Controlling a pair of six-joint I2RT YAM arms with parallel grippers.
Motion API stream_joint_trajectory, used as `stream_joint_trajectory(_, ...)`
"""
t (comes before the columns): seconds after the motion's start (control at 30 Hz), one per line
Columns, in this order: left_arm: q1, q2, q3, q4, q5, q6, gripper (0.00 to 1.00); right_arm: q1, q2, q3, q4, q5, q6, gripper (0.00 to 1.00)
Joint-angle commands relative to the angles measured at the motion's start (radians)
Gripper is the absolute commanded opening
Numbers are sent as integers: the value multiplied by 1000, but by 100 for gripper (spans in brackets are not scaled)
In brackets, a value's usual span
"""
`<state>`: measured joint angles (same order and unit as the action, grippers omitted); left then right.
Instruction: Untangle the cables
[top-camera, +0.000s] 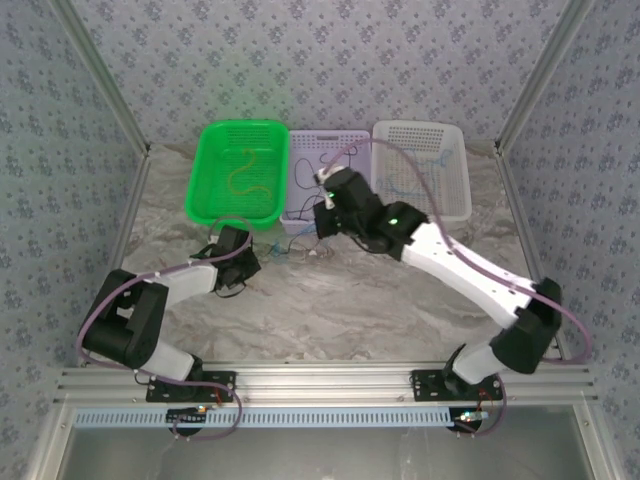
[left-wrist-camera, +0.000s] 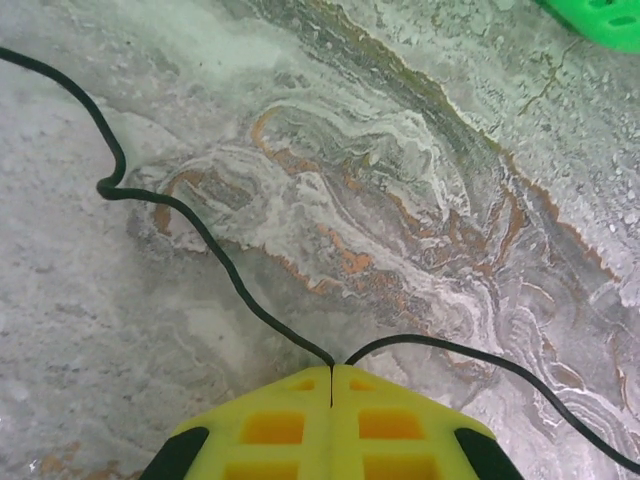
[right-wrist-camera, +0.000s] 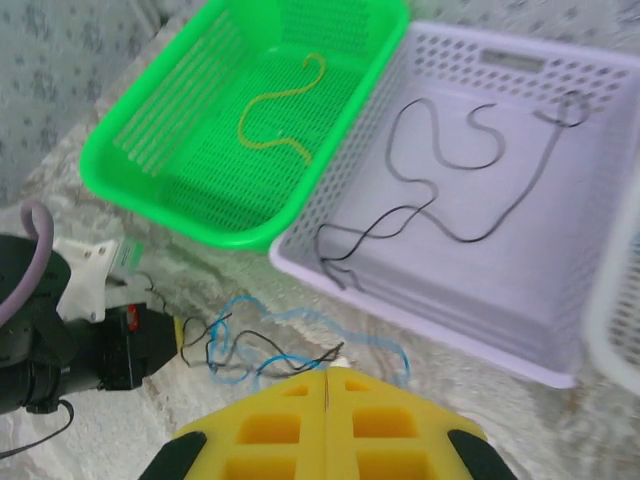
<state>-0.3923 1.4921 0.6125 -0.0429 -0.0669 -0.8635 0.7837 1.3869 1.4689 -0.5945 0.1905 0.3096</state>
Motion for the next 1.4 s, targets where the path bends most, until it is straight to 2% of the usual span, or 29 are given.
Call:
stream_joint_trajectory(0.0, 9, 59, -38, -1, -10, -8, 0, -65, -75, 66, -102, -39, 6, 0)
stream_joint_trajectory(0.2, 9, 74, -36, 12, -5, -12, 0, -193, -174, 171, -182, -63, 4, 0)
stream_joint_trajectory(0.43, 9, 92, -35, 27, 6, -15, 0, -316, -206, 352, -260, -137, 3, 0)
stream_joint_trajectory(1.03, 7, 102, -28, 37, 18, -3, 0, -397, -278, 536, -355, -105, -12, 0)
stream_joint_trajectory(1.37, 4, 106, -23, 36, 16, -3, 0, -412, -296, 690, -395, -15, -33, 0)
